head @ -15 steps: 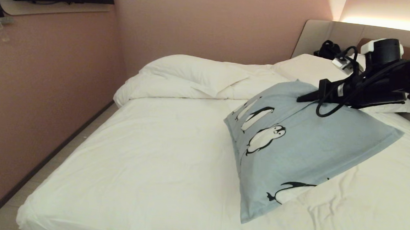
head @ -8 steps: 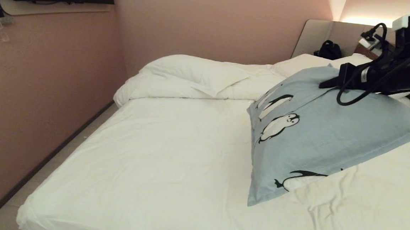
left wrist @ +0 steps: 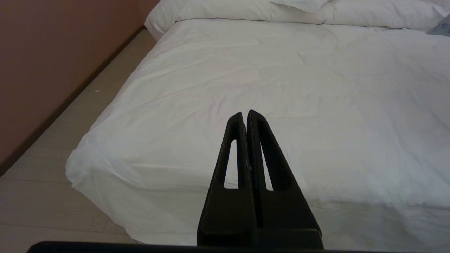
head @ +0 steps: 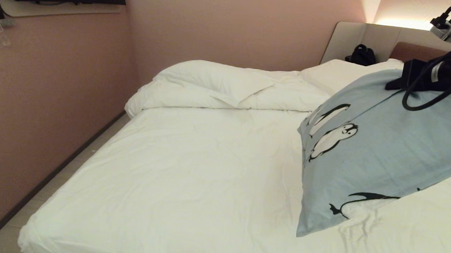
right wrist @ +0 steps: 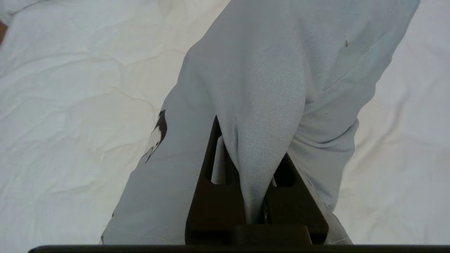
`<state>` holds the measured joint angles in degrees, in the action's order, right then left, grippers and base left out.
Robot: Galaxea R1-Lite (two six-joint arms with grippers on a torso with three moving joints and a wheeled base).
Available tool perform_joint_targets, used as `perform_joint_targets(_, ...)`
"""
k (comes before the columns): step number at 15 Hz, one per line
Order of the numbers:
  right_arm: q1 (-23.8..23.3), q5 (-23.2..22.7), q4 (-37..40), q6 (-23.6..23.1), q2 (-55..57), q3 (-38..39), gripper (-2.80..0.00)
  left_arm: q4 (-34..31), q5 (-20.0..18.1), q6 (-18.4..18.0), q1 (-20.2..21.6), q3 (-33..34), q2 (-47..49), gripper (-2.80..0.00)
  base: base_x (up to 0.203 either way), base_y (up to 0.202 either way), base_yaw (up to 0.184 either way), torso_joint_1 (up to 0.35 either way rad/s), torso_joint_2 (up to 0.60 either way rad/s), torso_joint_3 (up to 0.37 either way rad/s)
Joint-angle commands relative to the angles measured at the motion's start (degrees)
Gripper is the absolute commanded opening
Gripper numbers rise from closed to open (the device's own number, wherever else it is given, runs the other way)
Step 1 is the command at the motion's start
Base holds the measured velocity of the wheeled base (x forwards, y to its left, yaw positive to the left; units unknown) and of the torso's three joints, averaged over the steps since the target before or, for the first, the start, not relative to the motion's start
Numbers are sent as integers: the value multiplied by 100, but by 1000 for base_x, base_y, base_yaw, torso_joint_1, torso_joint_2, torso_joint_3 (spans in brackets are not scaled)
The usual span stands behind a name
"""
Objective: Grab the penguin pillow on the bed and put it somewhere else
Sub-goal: Move to the head of the bed
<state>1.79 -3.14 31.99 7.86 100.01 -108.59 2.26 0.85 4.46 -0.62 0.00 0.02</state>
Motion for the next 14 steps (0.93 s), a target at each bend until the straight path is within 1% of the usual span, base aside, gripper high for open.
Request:
perform_joint_targets(1,-12,358,176,49,-140,31,-280,3,3,2,1,0,-2,-280,0,0,0,0,0,0)
perform_joint_targets(3,-178,433,183,194,-148,90,-280,3,3,2,1,0,-2,-280,0,0,0,0,0,0)
perform_joint_targets(8,-505,429,194,515,-165,135,-280,3,3,-24,1,0,-2,-280,0,0,0,0,0,0)
perform_joint_targets(14,-557,317,154,633,-41,259,-280,-6,3,-24,1,0,-2,-280,0,0,0,0,0,0)
